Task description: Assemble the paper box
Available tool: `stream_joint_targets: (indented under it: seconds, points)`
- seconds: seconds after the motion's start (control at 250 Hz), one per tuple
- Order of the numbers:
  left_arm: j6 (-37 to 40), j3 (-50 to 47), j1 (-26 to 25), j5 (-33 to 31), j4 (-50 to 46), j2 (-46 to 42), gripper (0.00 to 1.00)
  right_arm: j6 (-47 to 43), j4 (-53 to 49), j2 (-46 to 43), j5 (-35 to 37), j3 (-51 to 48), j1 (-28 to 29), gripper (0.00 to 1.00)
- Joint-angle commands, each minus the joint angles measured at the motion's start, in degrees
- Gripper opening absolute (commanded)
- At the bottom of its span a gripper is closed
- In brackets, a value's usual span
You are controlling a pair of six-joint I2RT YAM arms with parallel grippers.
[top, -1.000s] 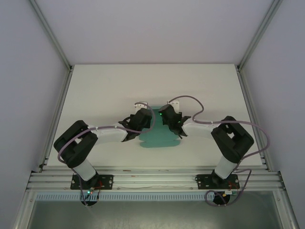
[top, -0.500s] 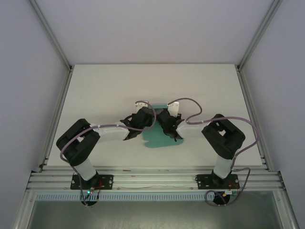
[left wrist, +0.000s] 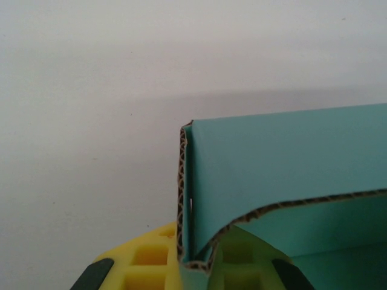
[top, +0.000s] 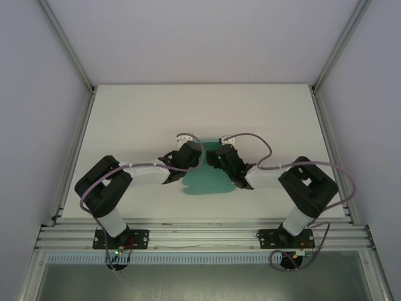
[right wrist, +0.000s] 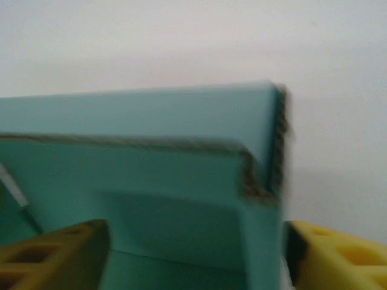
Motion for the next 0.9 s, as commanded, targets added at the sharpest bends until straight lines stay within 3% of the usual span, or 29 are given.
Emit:
stream_joint_targets:
  seconds: [0.0, 0.02, 0.16, 0.356, 0.504, 0.672, 0.743, 0.895]
  points:
    - [-0.4, 1.3, -0.3, 1.1, -0.8, -0.2, 0.00, 0.1, 0.2, -6.3, -5.0, -1.6, 0.2, 0.96]
    - [-0.2, 1.2, -0.2, 1.1, -0.8, -0.4, 0.00, 0.3, 0.0, -7.4, -4.7, -2.0, 0.2, 1.00]
    - [3.1, 2.1, 0.1, 2.4, -1.4, -2.3, 0.00, 3.6, -3.6, -17.4, 3.3, -5.6, 0.1, 1.00]
    - [13.4, 6.3, 2.0, 7.3, -6.3, -4.4, 0.00, 10.9, -18.0, -36.2, 14.9, -8.8, -0.4, 1.00]
    - [34.7, 11.8, 4.6, 24.2, -20.2, -6.1, 0.00, 13.1, -30.3, -49.2, 18.2, -10.1, -2.1, 1.00]
    - [54.3, 19.8, 4.1, 30.7, -41.7, -6.1, 0.00, 14.7, -42.9, -56.3, 14.9, -9.5, -4.1, 1.00]
    - [58.0, 22.8, 3.1, 28.7, -47.4, -4.8, 0.00, 14.9, -45.8, -57.2, 14.2, -9.6, -4.3, 1.00]
    - [58.6, 27.1, 0.8, 18.9, -49.9, 0.7, 0.00, 15.5, -46.9, -57.1, 13.9, -10.1, -4.6, 1.00]
